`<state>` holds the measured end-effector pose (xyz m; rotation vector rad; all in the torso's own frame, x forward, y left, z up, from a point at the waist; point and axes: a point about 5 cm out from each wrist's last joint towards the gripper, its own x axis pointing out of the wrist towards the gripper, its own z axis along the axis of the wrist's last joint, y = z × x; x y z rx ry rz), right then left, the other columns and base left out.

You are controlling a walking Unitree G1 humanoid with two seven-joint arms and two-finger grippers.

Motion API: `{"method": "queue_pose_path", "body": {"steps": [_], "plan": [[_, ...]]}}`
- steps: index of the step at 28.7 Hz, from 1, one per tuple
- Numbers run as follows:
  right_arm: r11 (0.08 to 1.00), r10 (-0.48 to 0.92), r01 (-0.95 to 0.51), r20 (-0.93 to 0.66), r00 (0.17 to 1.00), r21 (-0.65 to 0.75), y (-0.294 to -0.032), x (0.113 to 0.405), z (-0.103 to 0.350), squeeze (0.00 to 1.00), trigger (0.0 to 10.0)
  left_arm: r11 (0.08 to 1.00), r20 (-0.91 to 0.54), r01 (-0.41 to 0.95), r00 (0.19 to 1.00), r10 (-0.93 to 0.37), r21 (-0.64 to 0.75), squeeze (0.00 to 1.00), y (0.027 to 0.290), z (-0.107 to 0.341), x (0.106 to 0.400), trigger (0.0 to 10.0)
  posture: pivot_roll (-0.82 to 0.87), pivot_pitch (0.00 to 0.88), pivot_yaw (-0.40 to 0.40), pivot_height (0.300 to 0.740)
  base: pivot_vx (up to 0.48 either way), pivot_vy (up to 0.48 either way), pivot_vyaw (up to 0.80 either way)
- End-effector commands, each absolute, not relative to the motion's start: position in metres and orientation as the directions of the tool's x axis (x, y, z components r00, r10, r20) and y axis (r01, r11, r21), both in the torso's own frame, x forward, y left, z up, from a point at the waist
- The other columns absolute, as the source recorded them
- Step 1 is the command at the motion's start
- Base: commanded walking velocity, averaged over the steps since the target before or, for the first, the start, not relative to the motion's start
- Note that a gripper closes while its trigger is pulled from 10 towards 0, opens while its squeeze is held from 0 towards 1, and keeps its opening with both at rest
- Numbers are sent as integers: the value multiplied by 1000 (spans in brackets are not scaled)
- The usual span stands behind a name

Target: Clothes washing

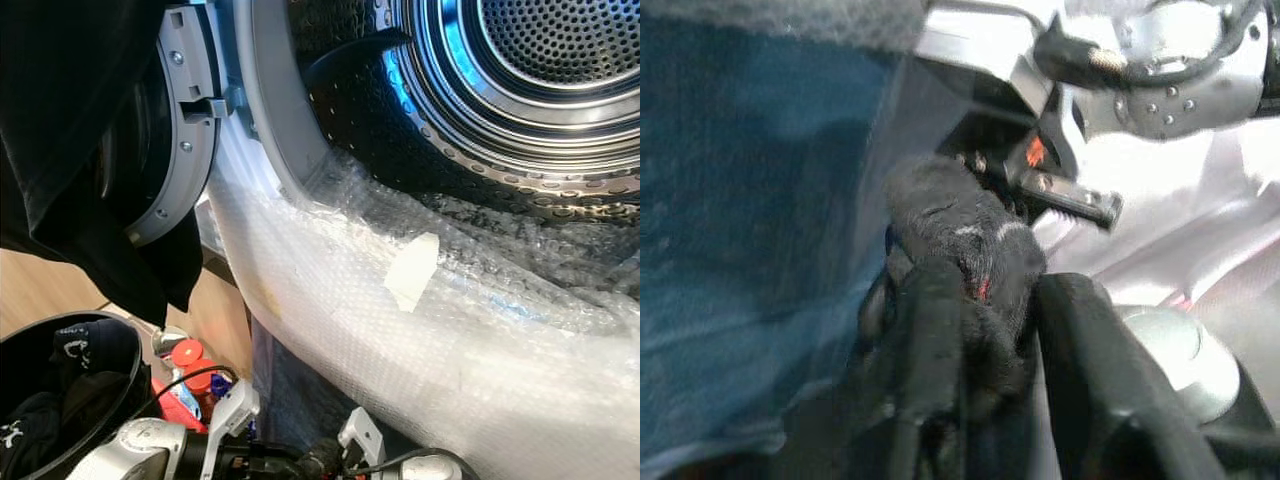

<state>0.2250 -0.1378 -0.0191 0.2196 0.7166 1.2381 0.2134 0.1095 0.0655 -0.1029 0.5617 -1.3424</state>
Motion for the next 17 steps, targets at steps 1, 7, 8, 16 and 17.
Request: {"method": "queue_pose_path", "body": {"steps": [1, 7, 8, 16, 17], "plan": [[330, 918, -793, -369, 144, 513, -136, 225, -18, 0, 0, 276, -322, 885, 155, -934, -376, 1000, 114, 72, 212, 10000, 129, 0, -17, 740, 0, 0, 0], [325, 919, -789, -371, 134, 520, -134, 222, -21, 0, 0, 331, -351, 868, 199, -915, -370, 1000, 126, 80, 197, 10000, 142, 0, -15, 740, 0, 0, 0], [325, 919, -789, -371, 134, 521, -134, 221, -21, 0, 0, 342, -353, 865, 211, -912, -367, 1000, 129, 82, 195, 10000, 143, 0, -14, 740, 0, 0, 0], [330, 917, -785, -377, 134, 524, -135, 219, -23, 0, 0, 501, -405, 822, 375, -834, -270, 1000, 154, 96, 191, 10000, 147, 0, -11, 740, 0, 0, 0], [333, 916, -783, -378, 137, 525, -135, 218, -24, 0, 0, 581, -407, 784, 469, -784, -216, 1000, 161, 100, 196, 10000, 148, 0, -11, 740, 0, 0, 0]]}}
